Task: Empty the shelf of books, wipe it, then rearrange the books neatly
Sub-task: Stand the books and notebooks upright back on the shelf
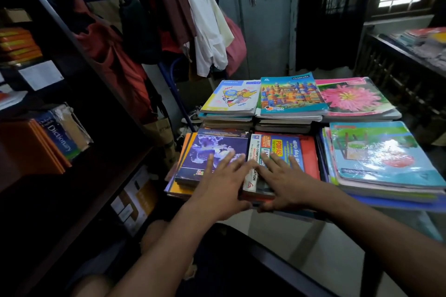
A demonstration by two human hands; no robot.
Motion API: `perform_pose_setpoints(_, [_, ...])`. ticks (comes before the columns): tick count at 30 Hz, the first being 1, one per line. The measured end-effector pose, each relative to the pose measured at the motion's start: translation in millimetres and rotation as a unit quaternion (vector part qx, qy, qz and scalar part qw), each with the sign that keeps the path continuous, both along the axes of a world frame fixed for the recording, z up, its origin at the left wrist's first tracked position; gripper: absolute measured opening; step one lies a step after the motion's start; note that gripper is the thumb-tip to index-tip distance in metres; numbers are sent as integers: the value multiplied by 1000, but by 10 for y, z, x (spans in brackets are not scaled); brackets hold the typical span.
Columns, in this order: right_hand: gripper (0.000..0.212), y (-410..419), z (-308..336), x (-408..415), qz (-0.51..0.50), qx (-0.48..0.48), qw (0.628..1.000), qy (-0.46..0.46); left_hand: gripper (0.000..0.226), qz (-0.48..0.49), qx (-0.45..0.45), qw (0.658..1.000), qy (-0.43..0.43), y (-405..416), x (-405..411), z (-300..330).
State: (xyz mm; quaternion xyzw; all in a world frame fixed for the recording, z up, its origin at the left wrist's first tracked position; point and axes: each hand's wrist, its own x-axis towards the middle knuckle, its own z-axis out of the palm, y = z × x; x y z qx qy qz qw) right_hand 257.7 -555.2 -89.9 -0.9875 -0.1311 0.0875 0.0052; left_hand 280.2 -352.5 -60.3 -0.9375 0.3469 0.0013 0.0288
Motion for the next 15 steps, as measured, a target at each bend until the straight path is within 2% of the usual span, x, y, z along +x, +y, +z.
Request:
perform_pose_setpoints(3, [112, 37, 28, -24, 2, 1, 1000, -1, 101, 8, -5, 1000, 15, -28, -23, -203])
perform_pose_setpoints(6, [115, 21, 72, -27, -4, 14, 1000, 12, 98, -4, -27, 1000, -15, 36, -20, -265])
perform_pose_setpoints(9, [118, 45, 188, -19, -14, 60, 998, 28, 101, -7, -76, 997, 7, 178, 23, -227])
perform_pose_setpoints(12, [101, 137, 363, 82, -10, 133, 991, -20, 107, 128, -159, 979, 19, 455, 144, -108])
perform_pose_setpoints(15, [93, 274, 400, 203, 5, 135, 991, -19, 108, 227, -251, 939, 61, 706, 276, -50])
